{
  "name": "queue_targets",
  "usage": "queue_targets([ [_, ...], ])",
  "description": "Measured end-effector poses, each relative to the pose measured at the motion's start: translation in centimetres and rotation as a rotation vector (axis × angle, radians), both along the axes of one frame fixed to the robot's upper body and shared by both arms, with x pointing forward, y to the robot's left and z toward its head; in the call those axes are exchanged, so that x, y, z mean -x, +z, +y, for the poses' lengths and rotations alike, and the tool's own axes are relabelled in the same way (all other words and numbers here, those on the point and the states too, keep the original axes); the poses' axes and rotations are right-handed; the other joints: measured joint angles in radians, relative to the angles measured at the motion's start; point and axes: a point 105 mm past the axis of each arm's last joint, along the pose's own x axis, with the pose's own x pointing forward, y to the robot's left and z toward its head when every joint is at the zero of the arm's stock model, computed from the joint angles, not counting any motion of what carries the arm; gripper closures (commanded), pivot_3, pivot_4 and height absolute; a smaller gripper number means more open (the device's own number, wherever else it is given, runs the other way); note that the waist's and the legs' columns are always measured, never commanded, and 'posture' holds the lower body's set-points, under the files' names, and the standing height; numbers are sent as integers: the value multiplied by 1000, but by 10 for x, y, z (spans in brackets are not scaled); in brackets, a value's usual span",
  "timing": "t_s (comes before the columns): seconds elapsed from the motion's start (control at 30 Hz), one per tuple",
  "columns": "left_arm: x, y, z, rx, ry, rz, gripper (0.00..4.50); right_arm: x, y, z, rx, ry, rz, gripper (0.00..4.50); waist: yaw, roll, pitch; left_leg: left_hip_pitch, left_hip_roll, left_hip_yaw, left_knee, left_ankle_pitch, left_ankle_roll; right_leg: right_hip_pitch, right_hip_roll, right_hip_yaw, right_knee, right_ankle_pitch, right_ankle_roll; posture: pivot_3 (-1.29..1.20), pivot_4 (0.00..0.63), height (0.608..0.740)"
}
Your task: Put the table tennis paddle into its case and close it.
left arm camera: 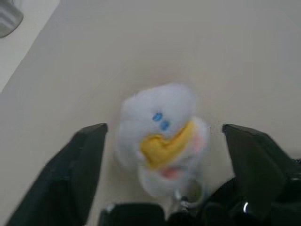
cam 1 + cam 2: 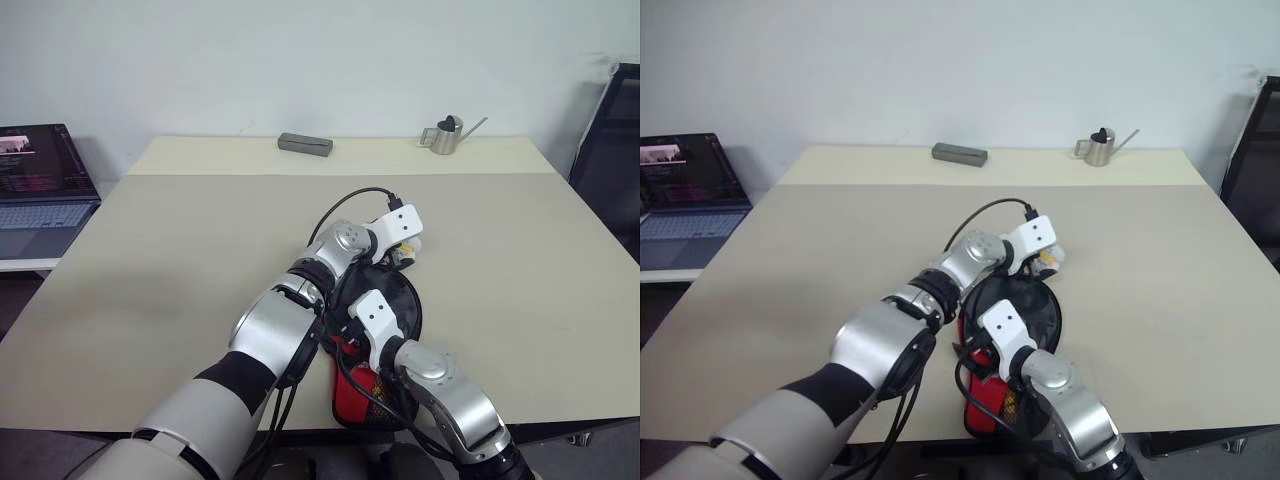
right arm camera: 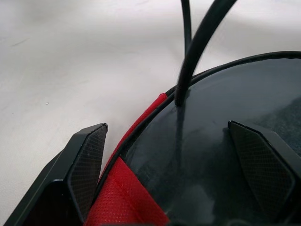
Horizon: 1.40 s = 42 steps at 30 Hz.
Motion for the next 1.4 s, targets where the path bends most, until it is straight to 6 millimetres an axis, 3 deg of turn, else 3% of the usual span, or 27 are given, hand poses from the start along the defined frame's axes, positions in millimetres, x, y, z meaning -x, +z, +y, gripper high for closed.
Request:
queue_targets([
  [0.17, -5, 13, 7, 74, 12, 11, 17, -5, -4, 2, 15, 25, 11, 0, -3, 0, 0, 14, 1, 0, -3, 0, 0, 13, 0, 0, -1, 0, 0, 0, 150, 740],
  [0.27, -17, 35, 24, 106, 56, -55, 17, -10, -4, 5, 21, 53, 9, 0, -8, 0, 0, 15, 2, -1, -3, 0, 0, 13, 2, 1, 0, 0, 1, 0, 150, 740],
  [0.5, -39, 79, 112, 167, 166, -140, 17, -22, -3, 4, 30, 86, 0, 0, -20, 1, 0, 16, 2, -2, -3, 1, -1, 11, 4, 2, 1, 0, 1, 0, 150, 740],
  [0.67, -17, 82, 147, 319, 15, -15, 17, -32, -1, -4, 22, 89, 14, 0, -13, 1, 0, 15, 2, -2, -2, 1, -1, 10, 4, 2, 0, 0, 0, 0, 150, 740],
  [0.77, 13, 63, 178, 373, -55, 95, 17, -41, 2, -19, 29, 65, 14, 0, -15, 3, 0, 14, 5, -2, -3, 0, -1, 10, 3, 4, 0, 0, -1, 0, 150, 740],
  [0.83, 35, 45, 189, 388, -61, 170, 17, -46, 4, -35, 35, 45, 17, 0, -11, 3, 0, 13, 8, -3, -3, 0, -1, 10, 3, 5, 0, 1, -2, 0, 150, 740],
  [0.9, 53, 33, 188, 413, -70, 234, 17, -48, 5, -48, 50, 27, 22, 0, 3, 2, 2, 11, 8, -3, -3, 0, -1, 8, 3, 4, -2, 1, -3, 0, 150, 740],
  [1.1, 90, 41, 165, 418, -140, 207, 17, -34, 17, -67, 23, 108, 78, 0, 7, 6, 4, 12, 8, -1, -7, 0, 0, 13, 3, 5, -11, 1, -3, 0, 150, 740],
  [1.2, 96, 31, 156, 428, -135, 226, 17, -28, 24, -84, 34, 130, 123, 0, 6, 6, 6, 9, 9, -1, -9, 0, 0, 9, 3, 5, -12, 4, -8, 0, 150, 740],
  [1.4, 100, 27, 142, 409, -154, 210, 17, -29, 44, -136, 89, 76, 159, 0, 6, 9, 9, -3, 9, -1, -9, 0, 0, -1, 3, 4, -13, 5, -9, 0, 150, 740],
])
